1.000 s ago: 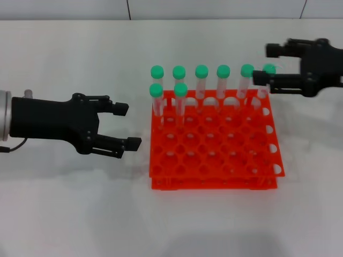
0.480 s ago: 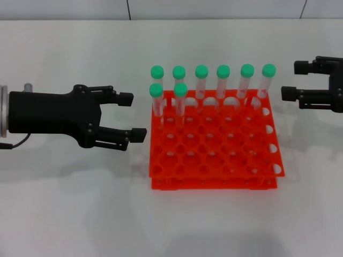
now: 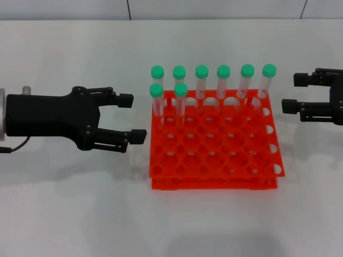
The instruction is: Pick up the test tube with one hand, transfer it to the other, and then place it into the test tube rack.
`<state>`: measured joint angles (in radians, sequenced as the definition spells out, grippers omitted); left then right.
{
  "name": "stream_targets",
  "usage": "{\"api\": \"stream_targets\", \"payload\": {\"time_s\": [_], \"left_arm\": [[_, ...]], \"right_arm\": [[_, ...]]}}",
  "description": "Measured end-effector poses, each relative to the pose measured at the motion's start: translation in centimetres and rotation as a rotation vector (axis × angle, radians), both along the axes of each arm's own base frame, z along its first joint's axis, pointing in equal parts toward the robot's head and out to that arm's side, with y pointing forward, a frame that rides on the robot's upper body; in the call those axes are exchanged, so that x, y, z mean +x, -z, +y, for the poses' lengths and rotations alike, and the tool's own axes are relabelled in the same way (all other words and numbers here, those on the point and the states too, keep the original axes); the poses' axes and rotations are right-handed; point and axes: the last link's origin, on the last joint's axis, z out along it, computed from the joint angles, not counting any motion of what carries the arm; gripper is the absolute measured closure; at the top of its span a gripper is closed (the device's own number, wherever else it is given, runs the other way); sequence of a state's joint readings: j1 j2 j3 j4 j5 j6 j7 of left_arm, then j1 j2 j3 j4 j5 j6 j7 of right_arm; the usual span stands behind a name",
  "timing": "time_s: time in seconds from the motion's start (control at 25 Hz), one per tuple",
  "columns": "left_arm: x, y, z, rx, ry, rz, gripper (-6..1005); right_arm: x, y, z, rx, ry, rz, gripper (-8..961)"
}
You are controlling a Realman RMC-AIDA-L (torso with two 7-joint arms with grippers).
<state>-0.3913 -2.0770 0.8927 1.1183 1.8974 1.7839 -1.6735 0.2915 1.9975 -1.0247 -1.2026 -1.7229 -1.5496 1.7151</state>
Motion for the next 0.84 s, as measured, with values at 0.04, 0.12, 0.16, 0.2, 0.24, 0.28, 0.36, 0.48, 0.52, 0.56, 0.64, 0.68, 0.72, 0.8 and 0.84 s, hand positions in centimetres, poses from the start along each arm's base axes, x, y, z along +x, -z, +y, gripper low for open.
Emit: {"api": "stream_targets", "payload": {"time_s": [0.04,0.12,0.16,0.2,0.24,0.28,0.36,0.48,0.52,0.56,0.64,0.68,0.72,0.8,0.84], "left_arm": [[-0.01,0.0,0.0,0.0,-0.001,0.0,111],[-0.01,0.01,-0.04,-0.003,-0.002,0.0,111],[-0.02,0.01,-0.06,-0.006,-0.002,0.0,111],[-0.02,0.0,-0.09,-0.007,-0.002,0.0,111],[-0.02,-0.01,-0.1,-0.008,-0.002,0.001,111],[-0.01,-0.01,-0.1,-0.009,-0.002,0.0,111],[-0.01,-0.03,-0.09,-0.009,-0.001,0.001,111],[0.01,-0.08,-0.07,-0.007,0.0,0.0,111],[0.01,-0.08,-0.06,-0.007,0.0,0.0,111],[0.01,-0.09,-0.05,-0.007,0.0,0.001,111],[0.01,-0.1,-0.03,-0.006,0.0,0.001,111],[0.01,-0.1,-0.03,-0.005,0.0,0.002,111],[0.01,-0.11,0.0,-0.004,0.0,0.002,111],[-0.01,-0.11,0.02,-0.002,0.0,0.004,111],[-0.02,-0.11,0.03,-0.001,0.0,0.004,111]], "right_arm": [[0.0,0.05,-0.04,-0.001,0.0,0.0,221],[-0.04,0.21,-0.11,-0.006,-0.001,0.0,222],[-0.05,0.28,-0.14,-0.008,-0.002,0.0,222],[-0.05,0.28,-0.14,-0.008,-0.002,0.0,222],[-0.05,0.32,-0.17,-0.01,-0.002,0.0,222],[-0.05,0.33,-0.17,-0.01,-0.002,0.0,221],[-0.06,0.34,-0.18,-0.011,-0.003,0.0,221],[-0.07,0.37,-0.19,-0.012,-0.004,-0.001,221],[-0.09,0.38,-0.19,-0.013,-0.005,-0.001,222],[-0.1,0.4,-0.19,-0.014,-0.006,-0.001,222],[-0.11,0.45,-0.15,-0.016,-0.007,0.0,222],[-0.12,0.48,-0.15,-0.017,-0.007,0.0,222],[-0.14,0.51,-0.15,-0.018,-0.008,0.0,221],[-0.18,0.57,-0.14,-0.019,-0.01,-0.002,221],[-0.2,0.59,-0.13,-0.02,-0.011,-0.002,221]]}}
